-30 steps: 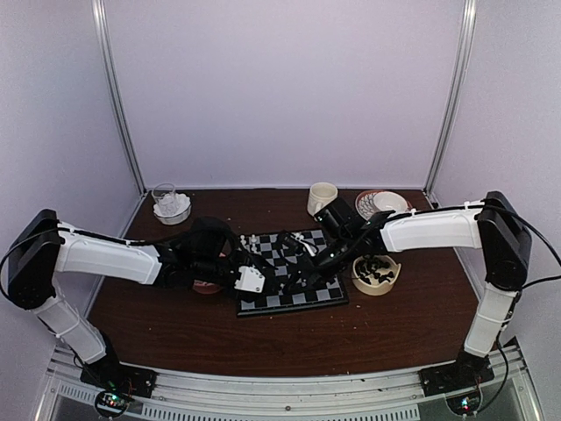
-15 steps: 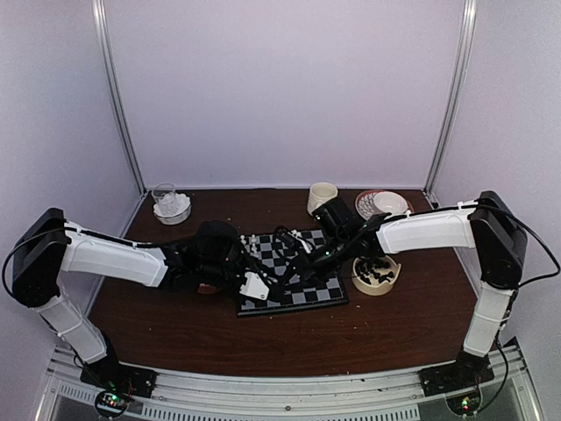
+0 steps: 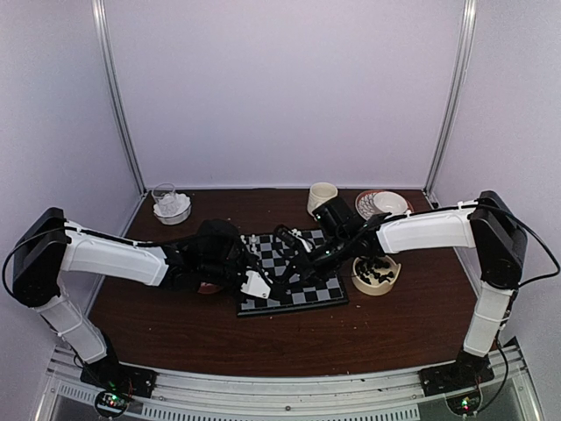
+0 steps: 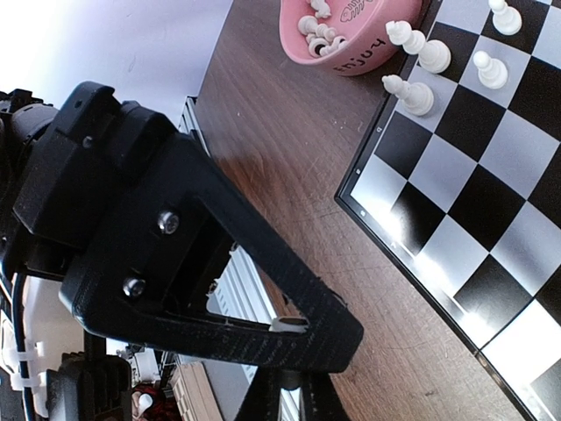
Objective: Set up the chess pieces on the board
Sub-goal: Pass from the right arm to the left
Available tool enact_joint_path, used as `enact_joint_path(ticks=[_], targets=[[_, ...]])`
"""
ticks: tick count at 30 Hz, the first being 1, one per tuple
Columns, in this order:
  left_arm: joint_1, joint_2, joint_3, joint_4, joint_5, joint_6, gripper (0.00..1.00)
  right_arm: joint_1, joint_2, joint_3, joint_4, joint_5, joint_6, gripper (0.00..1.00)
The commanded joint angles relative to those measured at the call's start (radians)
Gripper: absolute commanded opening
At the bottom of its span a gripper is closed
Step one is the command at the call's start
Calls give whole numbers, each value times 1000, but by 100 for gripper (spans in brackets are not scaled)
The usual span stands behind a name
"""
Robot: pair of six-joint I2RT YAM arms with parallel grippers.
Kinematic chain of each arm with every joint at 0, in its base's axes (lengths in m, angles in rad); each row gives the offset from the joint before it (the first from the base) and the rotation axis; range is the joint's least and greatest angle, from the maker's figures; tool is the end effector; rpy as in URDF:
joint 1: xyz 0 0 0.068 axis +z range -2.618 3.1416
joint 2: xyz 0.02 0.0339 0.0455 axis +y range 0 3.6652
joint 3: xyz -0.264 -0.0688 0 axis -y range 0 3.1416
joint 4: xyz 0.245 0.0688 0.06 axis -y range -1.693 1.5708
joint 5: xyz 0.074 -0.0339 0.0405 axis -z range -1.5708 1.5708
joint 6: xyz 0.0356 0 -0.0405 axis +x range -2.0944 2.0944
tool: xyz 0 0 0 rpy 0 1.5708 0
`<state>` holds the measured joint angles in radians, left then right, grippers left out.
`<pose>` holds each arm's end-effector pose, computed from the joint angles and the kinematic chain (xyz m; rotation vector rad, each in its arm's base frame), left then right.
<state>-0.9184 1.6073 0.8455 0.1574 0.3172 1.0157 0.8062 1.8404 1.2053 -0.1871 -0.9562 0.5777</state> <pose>0.1958 -0.2746 0.1904 1.8702 1.0708 -0.2883 0.2472 0.2998 0.2017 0.8091 -2.4824 -1.6621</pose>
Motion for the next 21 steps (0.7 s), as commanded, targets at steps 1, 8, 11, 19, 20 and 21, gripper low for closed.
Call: enact_joint_path(ticks=[1,8,11,19,20,21], targets=[[-10,3,28,24,-7,-19,14,-5,-22,-16,41,11,-1,4],[-10,-15,49,10,-11,-118,9,-6,-95,-87,116,71,3,20],[-9,-27,51,12,-16,-179,8,-5,-141,-121,131,119,-7,25],[-8,-67,38,79,-69,-479,7,-4,-257,-245,296,212,16,32],[-10,-73,31,99,-68,-508,7,-4,-276,-265,325,228,20,32],[-10,-80,23,116,-66,-536,8,-4,-284,-281,351,242,26,32]])
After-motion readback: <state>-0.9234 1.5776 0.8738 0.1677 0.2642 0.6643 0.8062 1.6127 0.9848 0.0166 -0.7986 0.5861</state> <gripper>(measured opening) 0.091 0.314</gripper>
